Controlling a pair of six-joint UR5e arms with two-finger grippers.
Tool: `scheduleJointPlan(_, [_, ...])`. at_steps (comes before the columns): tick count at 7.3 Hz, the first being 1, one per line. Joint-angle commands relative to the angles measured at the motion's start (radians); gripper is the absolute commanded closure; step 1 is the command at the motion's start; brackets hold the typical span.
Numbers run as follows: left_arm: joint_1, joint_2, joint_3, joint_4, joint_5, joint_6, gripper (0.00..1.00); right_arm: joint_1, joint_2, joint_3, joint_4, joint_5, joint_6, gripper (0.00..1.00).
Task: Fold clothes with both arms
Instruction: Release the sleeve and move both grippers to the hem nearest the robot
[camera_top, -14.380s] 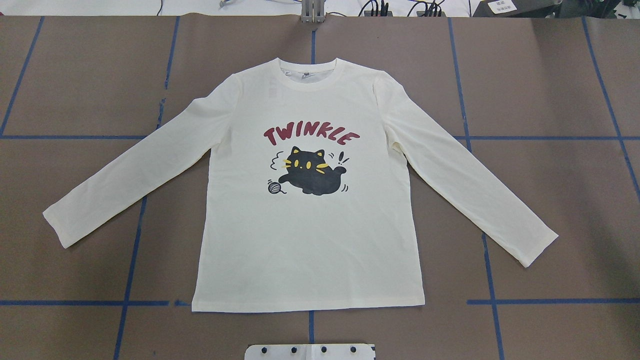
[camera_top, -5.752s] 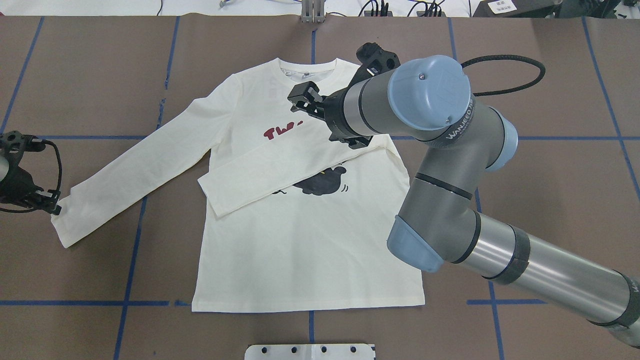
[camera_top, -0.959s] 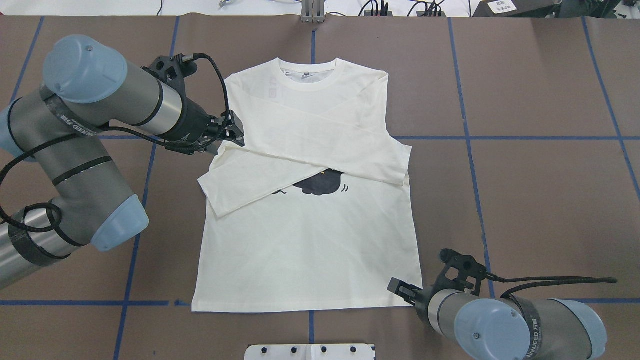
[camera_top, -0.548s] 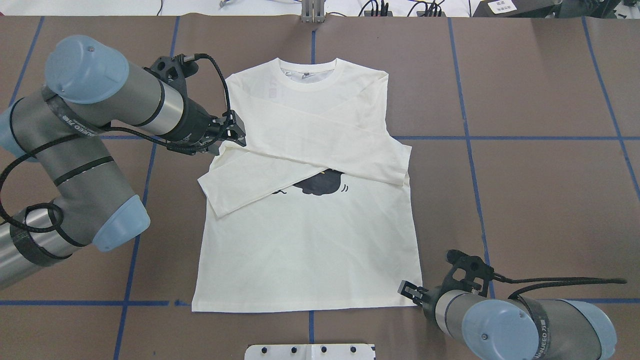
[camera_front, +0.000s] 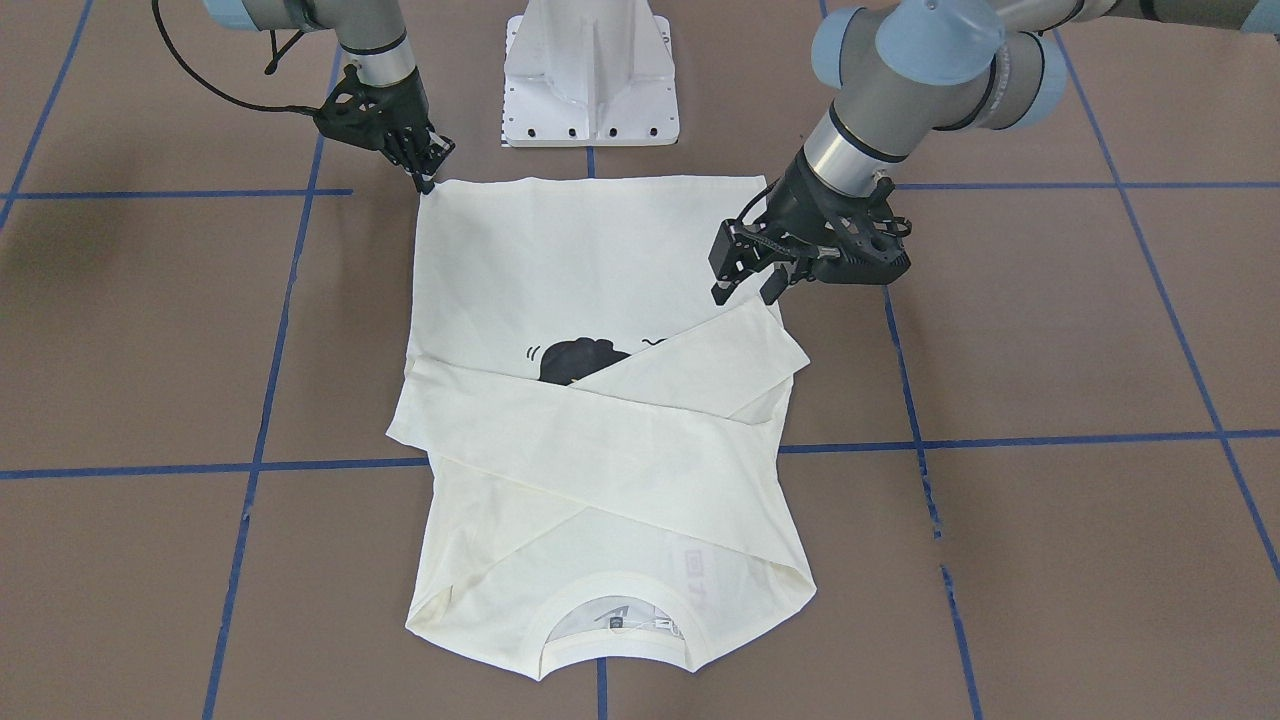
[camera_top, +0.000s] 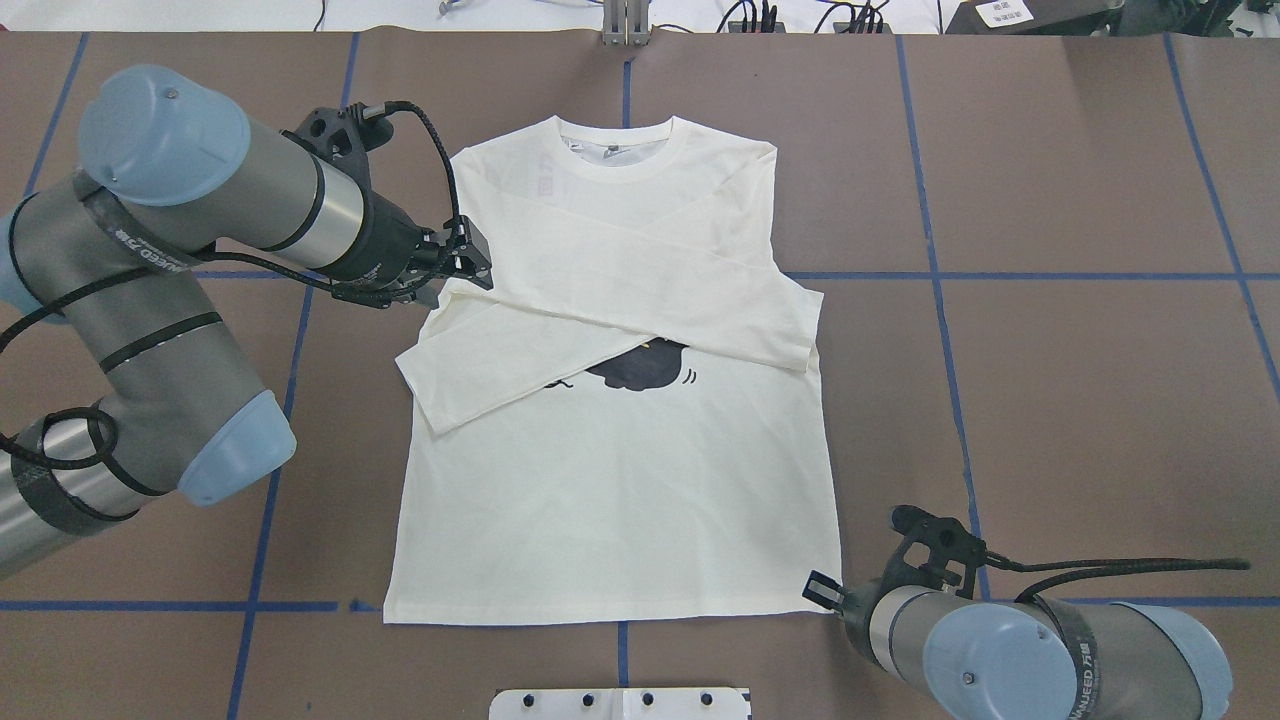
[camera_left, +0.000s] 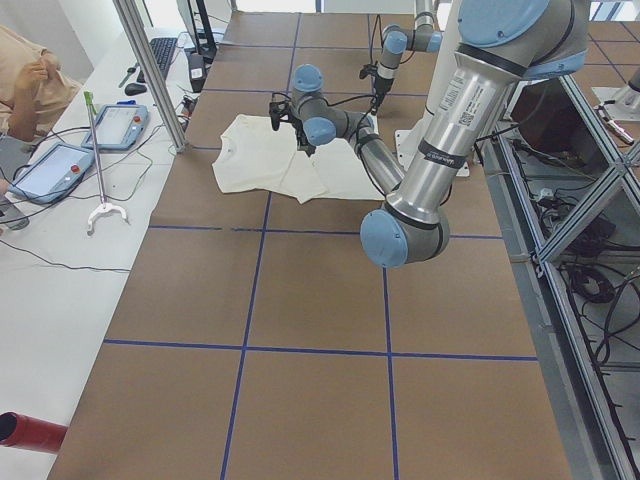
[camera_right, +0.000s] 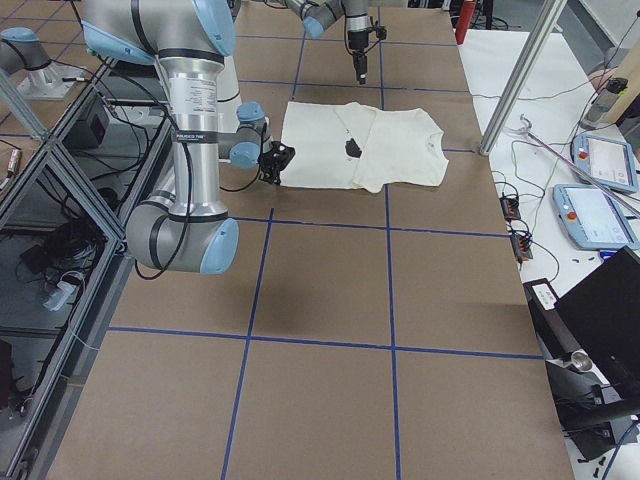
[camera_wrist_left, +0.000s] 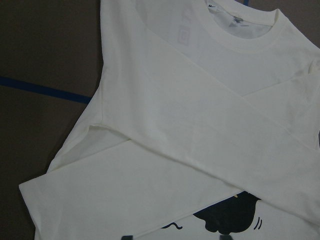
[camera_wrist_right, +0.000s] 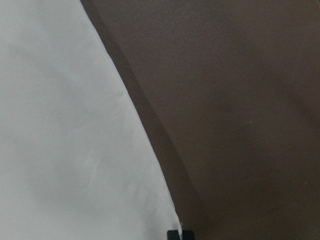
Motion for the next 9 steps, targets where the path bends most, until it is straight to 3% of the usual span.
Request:
scheduleJointPlan(1, [0.011,0.037,-0.041,0.001,0.023,-0.074,0.20,0.002,0.006,0.006,0.007,0.004,-0.002,1.00])
scheduleJointPlan(2, [0.046,0.096,-0.117,0.033,0.091,-0.128,0.20,0.016,-0.006,0.055,0.007,0.019,-0.004,1.00])
scheduleJointPlan(4, [0.235,0.264,-0.328,0.163,0.275,-0.230,0.19,0.071,-0.020,0.085,0.004,0.097,-0.009,1.00])
scheduleJointPlan(6, [0.490,0.316,-0.302,0.172,0.461,-0.411,0.20,0.070,-0.022,0.082,0.001,0.097,-0.012,1.00])
scheduleJointPlan(9, [0.523,0.321,-0.222,0.175,0.463,-0.438,0.22,0.068,-0.020,0.082,0.000,0.094,-0.012,1.00])
